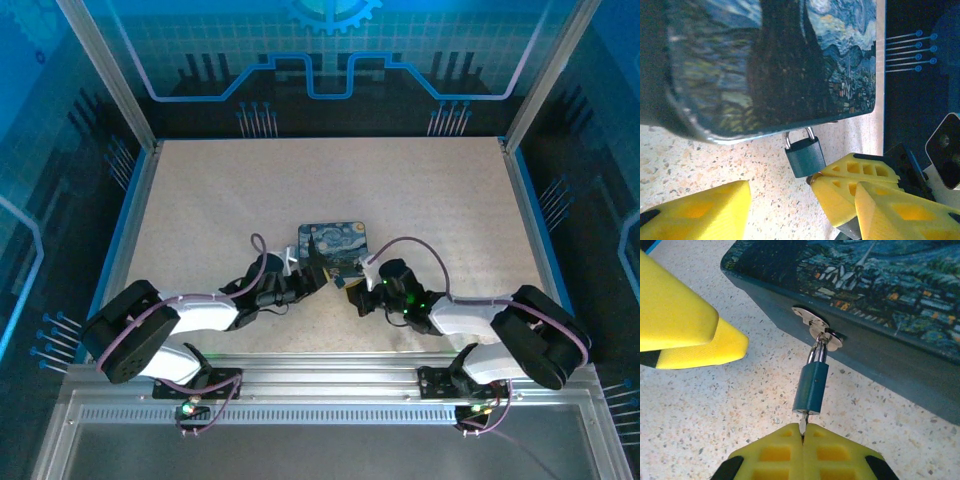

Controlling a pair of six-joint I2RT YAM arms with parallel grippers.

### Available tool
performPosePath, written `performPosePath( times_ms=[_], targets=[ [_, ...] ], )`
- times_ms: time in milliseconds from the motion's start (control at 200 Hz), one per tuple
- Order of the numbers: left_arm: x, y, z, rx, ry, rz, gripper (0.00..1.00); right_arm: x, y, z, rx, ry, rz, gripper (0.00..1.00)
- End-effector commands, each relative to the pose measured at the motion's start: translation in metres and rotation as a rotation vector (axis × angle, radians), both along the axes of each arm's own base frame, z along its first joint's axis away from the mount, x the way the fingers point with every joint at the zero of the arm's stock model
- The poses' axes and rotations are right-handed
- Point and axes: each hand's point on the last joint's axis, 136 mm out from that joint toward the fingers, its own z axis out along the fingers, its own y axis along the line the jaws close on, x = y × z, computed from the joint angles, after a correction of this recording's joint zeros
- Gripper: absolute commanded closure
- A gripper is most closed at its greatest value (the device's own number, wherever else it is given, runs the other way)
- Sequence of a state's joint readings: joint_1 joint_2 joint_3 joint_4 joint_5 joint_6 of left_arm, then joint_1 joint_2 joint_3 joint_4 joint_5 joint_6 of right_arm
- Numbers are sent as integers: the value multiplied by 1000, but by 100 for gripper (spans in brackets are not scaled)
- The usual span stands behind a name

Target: Unlock the padlock with the key

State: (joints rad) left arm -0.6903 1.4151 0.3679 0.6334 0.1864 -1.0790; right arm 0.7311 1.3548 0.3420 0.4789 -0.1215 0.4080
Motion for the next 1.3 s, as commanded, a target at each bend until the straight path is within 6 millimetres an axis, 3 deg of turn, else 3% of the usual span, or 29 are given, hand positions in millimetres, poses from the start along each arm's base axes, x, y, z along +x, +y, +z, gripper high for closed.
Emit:
performPosePath(
  times_ms=[0,470,810,1296],
  targets=[
    [3,1,5,-52,-5,52,41,-2,5,7,60,110,-15,100],
    [-1,-9,-10,-126,66,138,43,-7,12,7,175,323,-113,100],
    [2,-21,-21,-190,93,170,48,-6,12,7,201,363,-143,100],
    [7,-34,-41,-312,145,228,66,-8,15,3,227,433,-172,100]
  ],
)
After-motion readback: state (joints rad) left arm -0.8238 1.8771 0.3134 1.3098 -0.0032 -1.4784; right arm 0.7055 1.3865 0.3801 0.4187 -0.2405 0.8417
